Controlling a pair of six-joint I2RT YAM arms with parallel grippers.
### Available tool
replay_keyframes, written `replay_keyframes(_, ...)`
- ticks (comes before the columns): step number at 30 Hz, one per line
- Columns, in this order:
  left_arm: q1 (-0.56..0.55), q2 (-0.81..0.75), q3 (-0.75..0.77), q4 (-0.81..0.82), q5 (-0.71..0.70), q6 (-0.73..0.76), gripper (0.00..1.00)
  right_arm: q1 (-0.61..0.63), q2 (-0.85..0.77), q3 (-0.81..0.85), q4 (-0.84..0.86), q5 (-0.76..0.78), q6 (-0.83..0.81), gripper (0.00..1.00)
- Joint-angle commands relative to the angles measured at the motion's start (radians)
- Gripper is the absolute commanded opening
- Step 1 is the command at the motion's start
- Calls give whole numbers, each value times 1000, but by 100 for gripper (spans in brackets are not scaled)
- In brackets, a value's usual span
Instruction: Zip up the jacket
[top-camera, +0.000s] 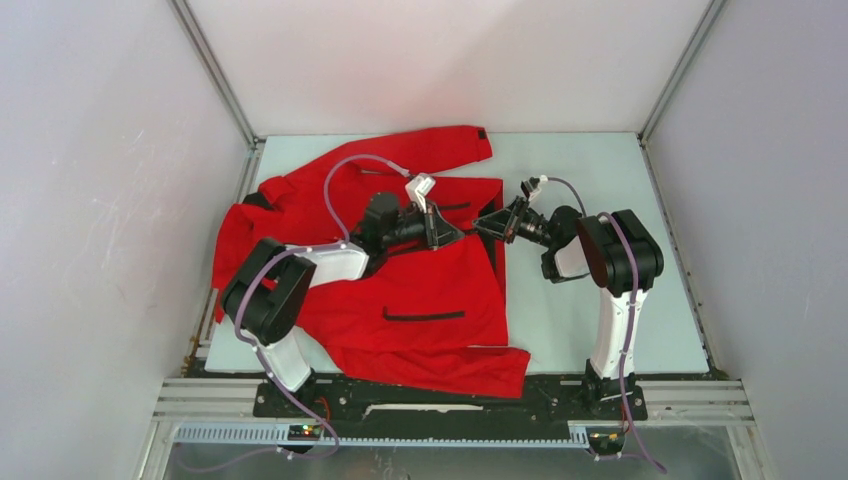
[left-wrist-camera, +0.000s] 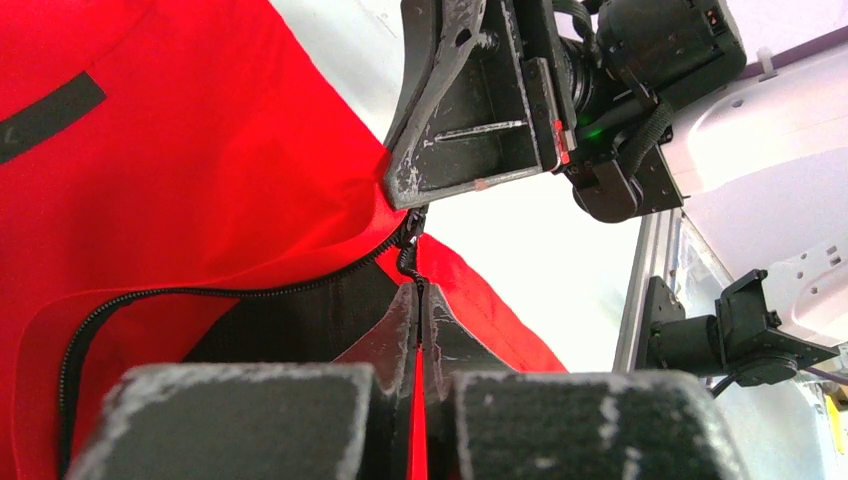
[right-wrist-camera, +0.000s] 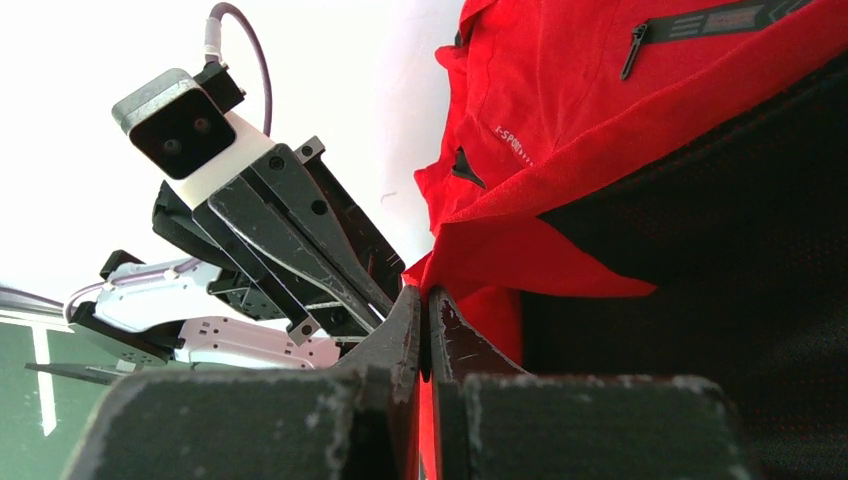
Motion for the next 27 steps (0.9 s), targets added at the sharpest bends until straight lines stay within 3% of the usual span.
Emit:
replay_keyframes(1, -12, -30, 16, -11, 11, 29, 0, 15, 8, 28, 50, -26, 0, 0)
replay_keyframes(8, -12, 8, 22, -4, 10, 4, 0, 25, -16, 27, 49, -29, 8, 0)
replay_keyframes(13, -8, -3, 25, -43, -7, 13, 24, 26, -24, 27, 49, -31, 13, 0)
replay_keyframes(16, 0, 2, 16, -26, -5, -2, 31, 26, -28, 27, 49, -34, 14, 0)
replay_keyframes(27, 3, 23, 31, -21, 6, -13, 24, 26, -31, 27, 49, -32, 12, 0)
